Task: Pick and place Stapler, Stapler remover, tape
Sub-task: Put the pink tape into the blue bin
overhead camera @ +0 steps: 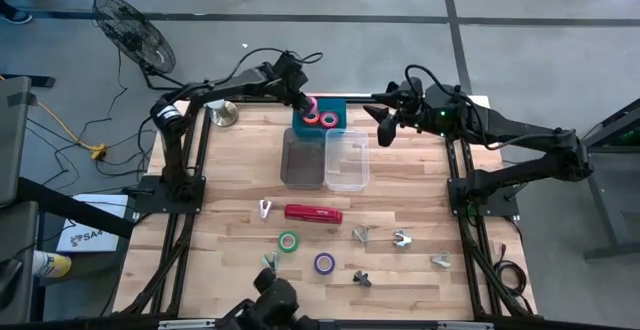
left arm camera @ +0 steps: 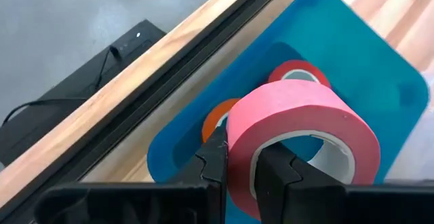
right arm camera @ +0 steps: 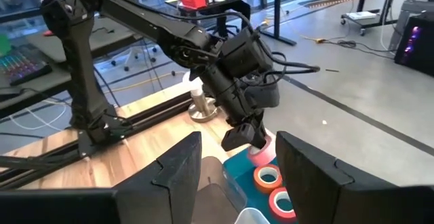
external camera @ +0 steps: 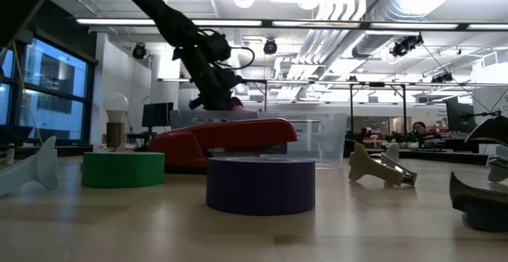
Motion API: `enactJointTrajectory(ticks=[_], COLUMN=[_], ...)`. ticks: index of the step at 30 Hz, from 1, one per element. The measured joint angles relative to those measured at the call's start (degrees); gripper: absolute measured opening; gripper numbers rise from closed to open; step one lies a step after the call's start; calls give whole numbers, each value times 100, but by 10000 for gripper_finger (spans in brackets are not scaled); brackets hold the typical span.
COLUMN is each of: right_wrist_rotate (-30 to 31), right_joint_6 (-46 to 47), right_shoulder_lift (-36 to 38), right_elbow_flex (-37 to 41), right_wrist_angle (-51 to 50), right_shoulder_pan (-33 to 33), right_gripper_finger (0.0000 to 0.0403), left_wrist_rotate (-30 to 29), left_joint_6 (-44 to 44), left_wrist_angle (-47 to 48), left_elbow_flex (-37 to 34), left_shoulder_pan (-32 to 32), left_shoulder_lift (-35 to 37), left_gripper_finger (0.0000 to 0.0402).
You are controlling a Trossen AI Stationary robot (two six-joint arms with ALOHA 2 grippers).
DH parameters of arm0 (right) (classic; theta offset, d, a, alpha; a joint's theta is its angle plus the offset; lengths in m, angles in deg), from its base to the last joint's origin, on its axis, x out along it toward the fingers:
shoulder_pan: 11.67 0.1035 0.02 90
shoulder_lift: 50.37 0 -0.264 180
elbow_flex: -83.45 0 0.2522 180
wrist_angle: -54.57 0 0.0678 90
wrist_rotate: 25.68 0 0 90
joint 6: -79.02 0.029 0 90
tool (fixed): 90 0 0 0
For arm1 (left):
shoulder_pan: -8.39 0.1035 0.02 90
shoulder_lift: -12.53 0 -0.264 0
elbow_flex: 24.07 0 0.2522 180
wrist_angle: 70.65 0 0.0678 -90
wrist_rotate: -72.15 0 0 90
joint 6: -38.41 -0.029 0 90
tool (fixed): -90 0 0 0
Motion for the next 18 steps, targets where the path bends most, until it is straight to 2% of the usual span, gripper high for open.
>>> enactJointTrajectory(ticks=[8,12,18], right_wrist_rotate=[91,91,91], right_joint_6=[67,113,214], right_shoulder_lift=[0,0,0], right_elbow_flex=[0,0,0], right_wrist_angle=[2,-7,-45], right_shoulder_pan=[-2,-2,-2], right_gripper_finger=[181,181,181], left_wrist_rotate=[-573,-562,-545], left_joint_6=[-803,-1062,-1059], left_wrist_angle=[1677,1939,2038], left_elbow_flex=[1378,1801,1917], left_shoulder_pan=[-2,-2,-43], left_shoulder_lift=[-708,-946,-1092], left_gripper_finger=[35,35,35])
